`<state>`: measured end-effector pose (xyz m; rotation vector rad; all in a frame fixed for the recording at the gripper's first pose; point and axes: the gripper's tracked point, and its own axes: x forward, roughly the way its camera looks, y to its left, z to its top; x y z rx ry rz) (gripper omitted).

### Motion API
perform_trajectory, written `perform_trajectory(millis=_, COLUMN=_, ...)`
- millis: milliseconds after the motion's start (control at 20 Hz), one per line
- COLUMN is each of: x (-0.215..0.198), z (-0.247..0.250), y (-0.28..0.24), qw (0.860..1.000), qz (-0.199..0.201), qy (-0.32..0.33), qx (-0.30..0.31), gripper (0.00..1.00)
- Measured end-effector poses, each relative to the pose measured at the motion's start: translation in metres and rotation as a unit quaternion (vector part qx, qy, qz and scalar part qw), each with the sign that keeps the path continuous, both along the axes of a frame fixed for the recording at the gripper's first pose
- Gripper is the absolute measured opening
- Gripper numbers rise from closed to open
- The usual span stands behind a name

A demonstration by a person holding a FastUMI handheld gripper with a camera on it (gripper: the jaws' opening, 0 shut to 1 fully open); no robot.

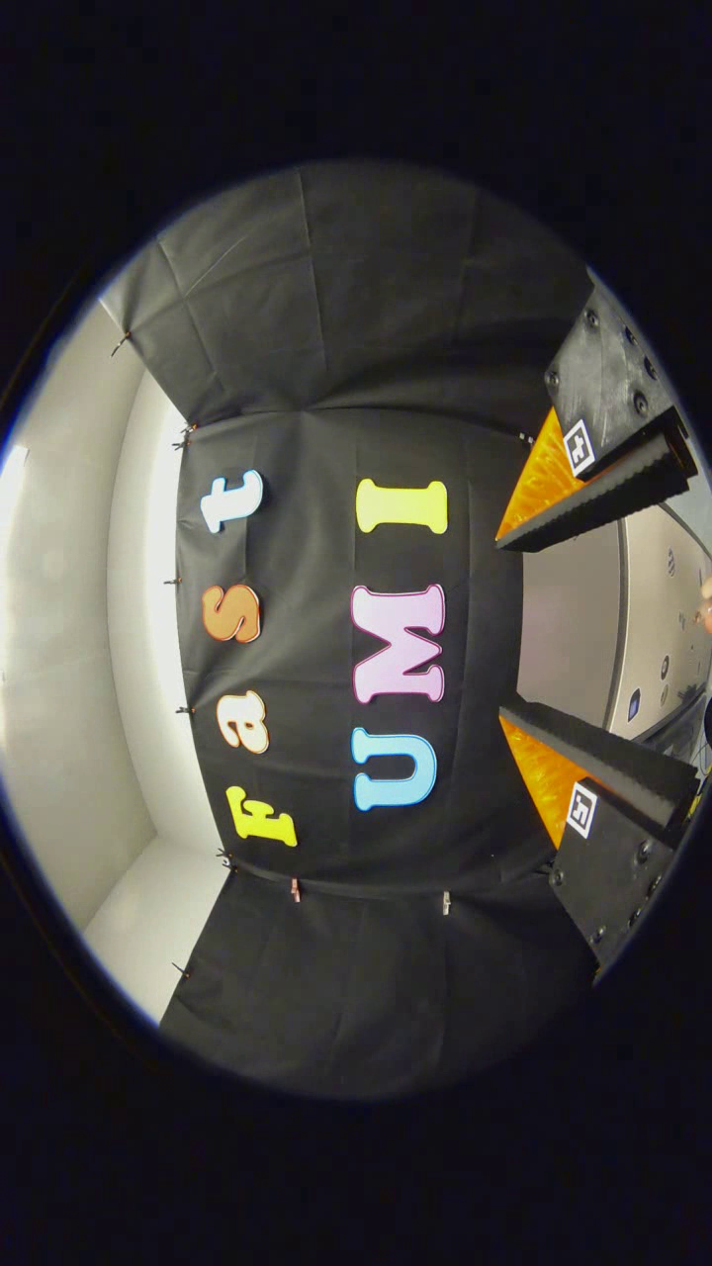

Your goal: Put the clothes into the washing machine and then close the washing machine lid.

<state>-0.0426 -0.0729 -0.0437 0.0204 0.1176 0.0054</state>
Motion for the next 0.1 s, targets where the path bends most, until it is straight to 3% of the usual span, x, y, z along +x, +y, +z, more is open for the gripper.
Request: perform_trajectory(millis=100, x=-0.0007, z=0.0002, y=0.0023, qw=1.0, qz=0.0, qy=0.0, qx=-0.001, gripper=0.96)
